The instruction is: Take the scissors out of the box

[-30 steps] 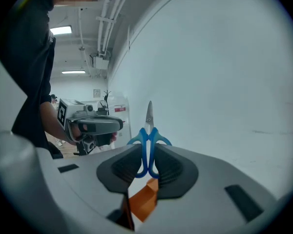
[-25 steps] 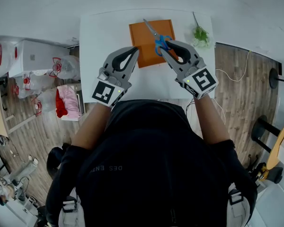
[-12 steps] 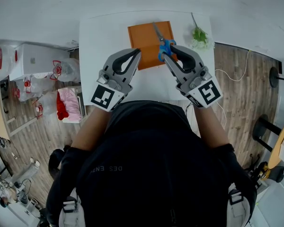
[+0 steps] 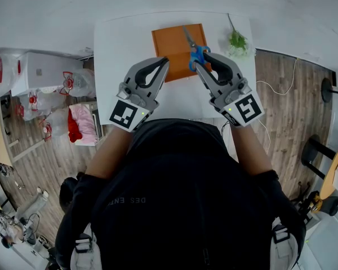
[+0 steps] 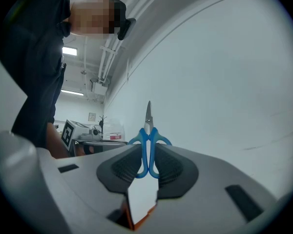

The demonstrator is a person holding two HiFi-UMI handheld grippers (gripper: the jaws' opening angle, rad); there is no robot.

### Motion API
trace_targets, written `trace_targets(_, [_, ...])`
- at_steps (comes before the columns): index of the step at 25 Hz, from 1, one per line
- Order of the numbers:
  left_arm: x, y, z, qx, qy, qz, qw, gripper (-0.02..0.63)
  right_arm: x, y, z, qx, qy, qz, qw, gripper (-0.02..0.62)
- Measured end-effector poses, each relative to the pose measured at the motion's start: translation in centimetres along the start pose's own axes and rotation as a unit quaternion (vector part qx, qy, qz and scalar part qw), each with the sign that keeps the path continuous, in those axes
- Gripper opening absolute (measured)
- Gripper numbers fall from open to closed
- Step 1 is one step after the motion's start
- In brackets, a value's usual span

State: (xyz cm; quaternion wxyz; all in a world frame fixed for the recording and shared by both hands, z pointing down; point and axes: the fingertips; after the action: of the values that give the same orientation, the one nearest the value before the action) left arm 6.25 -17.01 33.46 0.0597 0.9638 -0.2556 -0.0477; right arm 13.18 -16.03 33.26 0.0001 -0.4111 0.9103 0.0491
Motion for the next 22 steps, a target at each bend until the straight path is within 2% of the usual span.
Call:
trace_targets(16, [-0.2,-0.1,-0.6,-0.002,0.012,0.005,0.9999,0.021,0.2,0.5,-0.4,0.001,0.006,0.007,1.000,0.092])
trace_targets(20, [-0.5,0.1,-1.5,-0.001,0.037,0.012,0.9992,0.021,0.1,0.4,-0.5,0.000,0.008,0.006,1.000,0.092])
trace_targets(22, [-0.4,0.0,-1.2,-0.001,0.031,0.011,0.9994,0.021,0.1,0.5,-0.5,-0.001,0.009,0.007,1.000,0.092])
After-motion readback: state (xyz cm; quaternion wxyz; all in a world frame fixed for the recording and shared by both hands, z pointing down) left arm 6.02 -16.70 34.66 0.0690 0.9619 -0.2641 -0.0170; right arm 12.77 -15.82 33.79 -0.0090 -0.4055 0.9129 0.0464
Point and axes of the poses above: the fingertips, and each gripper's own axes: x forward along the fingers, y to its left, z out of its top, and after that the axes turned 8 degrees about -x, right-handed
